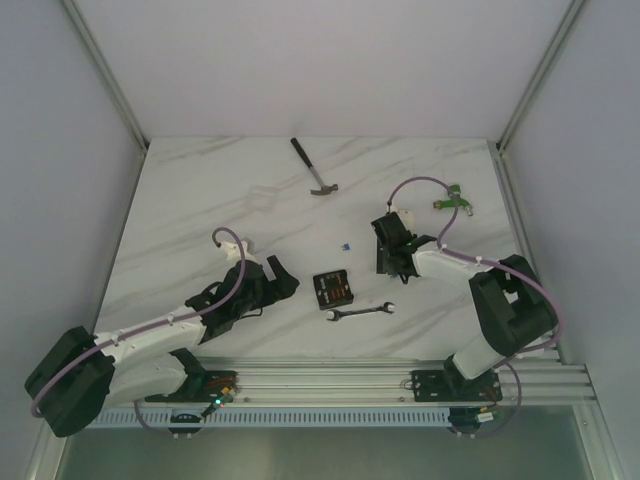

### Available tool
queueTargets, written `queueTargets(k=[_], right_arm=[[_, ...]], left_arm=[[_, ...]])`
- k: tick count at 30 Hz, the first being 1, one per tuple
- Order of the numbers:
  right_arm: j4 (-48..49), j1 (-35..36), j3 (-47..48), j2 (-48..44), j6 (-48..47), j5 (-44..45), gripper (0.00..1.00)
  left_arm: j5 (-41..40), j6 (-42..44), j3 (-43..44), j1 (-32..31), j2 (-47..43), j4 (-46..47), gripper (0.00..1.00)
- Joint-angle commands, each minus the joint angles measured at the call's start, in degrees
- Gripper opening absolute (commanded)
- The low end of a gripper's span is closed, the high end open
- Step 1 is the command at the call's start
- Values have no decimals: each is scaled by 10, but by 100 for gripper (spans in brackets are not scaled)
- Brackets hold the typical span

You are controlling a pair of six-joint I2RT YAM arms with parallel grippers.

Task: Snap on the fuse box
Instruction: Pick up the fuse from the center of the board.

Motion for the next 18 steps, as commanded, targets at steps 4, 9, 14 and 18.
queueTargets(k=[4,9,14,18], right_arm=[[-60,-1,-32,-16,18,18,57],[-73,-1,-42,-39,23,34,57],[-97,-1,-37,-47,41,68,57],[-79,-1,-32,-67,20,34,57]], left_arm=[[-3,6,11,1,-1,-9,100],[-1,7,10,1,-2,-9,100],[2,7,6,1,-10,-9,100],[-4,4,0,1,-19,-9,100]])
